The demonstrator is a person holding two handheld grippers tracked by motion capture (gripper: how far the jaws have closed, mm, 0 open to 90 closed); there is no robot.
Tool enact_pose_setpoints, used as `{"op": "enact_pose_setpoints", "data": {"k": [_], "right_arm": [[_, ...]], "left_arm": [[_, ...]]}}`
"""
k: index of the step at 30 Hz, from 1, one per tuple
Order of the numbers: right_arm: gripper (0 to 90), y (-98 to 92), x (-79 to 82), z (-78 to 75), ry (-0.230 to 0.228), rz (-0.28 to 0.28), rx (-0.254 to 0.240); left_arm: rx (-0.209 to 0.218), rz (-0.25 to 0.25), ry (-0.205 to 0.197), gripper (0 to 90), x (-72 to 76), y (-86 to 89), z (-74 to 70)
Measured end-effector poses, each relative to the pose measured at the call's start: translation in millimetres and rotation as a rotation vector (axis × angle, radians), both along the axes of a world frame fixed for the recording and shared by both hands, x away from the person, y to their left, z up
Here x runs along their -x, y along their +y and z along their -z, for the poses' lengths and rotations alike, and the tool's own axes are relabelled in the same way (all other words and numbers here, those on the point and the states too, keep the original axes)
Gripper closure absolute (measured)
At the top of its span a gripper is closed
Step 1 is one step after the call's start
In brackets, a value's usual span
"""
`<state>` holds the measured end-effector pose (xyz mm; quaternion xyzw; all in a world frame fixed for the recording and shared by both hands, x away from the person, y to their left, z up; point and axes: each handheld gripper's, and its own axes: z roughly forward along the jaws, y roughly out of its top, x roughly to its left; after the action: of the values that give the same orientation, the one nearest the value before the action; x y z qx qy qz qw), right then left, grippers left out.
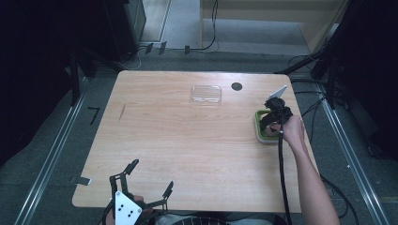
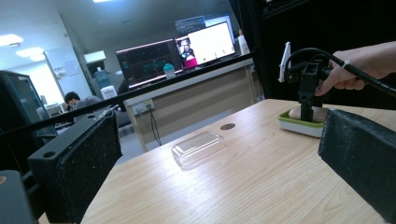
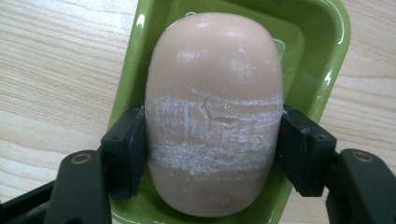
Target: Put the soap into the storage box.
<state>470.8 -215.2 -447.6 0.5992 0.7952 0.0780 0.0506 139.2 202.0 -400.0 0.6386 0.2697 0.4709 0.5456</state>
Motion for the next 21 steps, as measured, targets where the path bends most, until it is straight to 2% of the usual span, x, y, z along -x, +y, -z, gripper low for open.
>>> {"op": "enact_pose_setpoints", "data": {"k": [21], "right_arm": [[32.8, -0.6, 0.9, 0.6, 0.004, 0.001, -0.009]], "left_arm": [[0.001, 0.006, 0.000, 0.0, -1.1, -0.8, 0.1]]}}
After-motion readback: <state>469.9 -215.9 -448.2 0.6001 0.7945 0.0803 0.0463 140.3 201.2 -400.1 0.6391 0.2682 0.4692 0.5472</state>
